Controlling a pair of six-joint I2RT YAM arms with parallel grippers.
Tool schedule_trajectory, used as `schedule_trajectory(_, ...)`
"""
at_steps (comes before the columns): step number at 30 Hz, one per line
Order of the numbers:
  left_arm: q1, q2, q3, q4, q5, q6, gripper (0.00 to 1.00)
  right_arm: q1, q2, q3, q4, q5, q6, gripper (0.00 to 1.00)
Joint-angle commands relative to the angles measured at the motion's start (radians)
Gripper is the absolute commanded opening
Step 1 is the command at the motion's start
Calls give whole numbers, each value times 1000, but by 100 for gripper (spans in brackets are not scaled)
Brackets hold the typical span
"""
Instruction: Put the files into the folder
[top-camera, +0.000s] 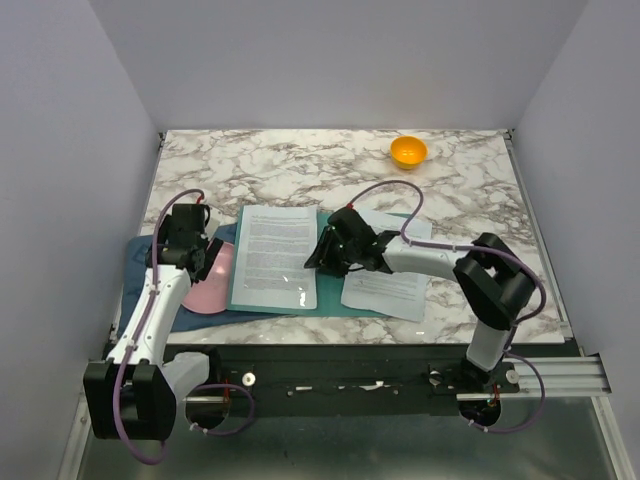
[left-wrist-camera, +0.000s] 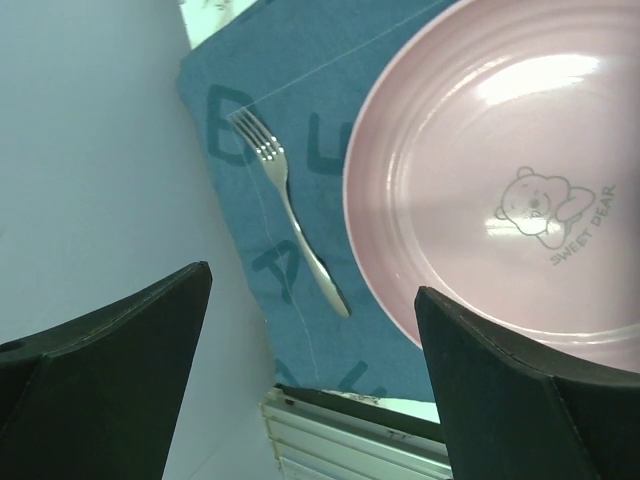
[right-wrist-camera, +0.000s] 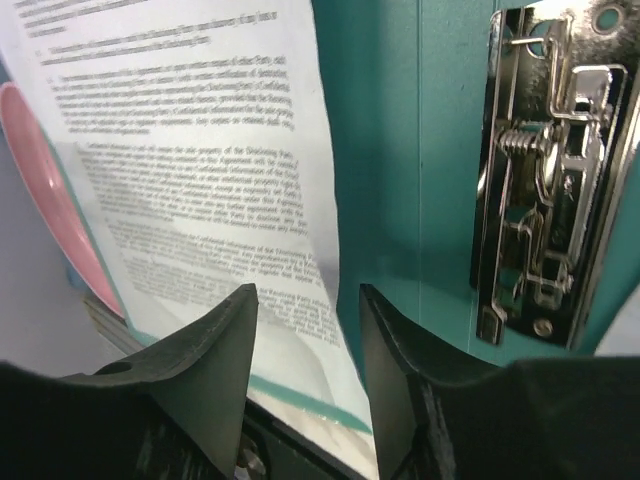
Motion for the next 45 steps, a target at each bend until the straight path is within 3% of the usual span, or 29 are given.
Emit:
schedule_trajectory(1,12,-55,33,16,-49,7,99,-12,-153,-19,-119,31,-115,48)
schedule_trajectory(4,12,-66,105,-37,-30,-23,99,-39,-214,-45,-184,90,-189,42)
schedule_trajectory(9,-17,-9,338,-171,138,-134,98,-147,-253,-135,-167,97,-234,35)
schedule_trajectory(18,-408,251,502,-186,138,-316,92,-191,-187,-171,-37,-35,-260,25)
schedule_trajectory(29,-595,498,504,39,387,-416,84,-210,-142,-258,141,-142,-226,20)
schedule_trajectory(37,-675,672,506,113,398,-453,75,-219,-121,-349,226,-147,-174,11)
schedule_trajectory(45,-680,782,532,150,424,-473,58,-224,-136,-393,253,-120,-160,4)
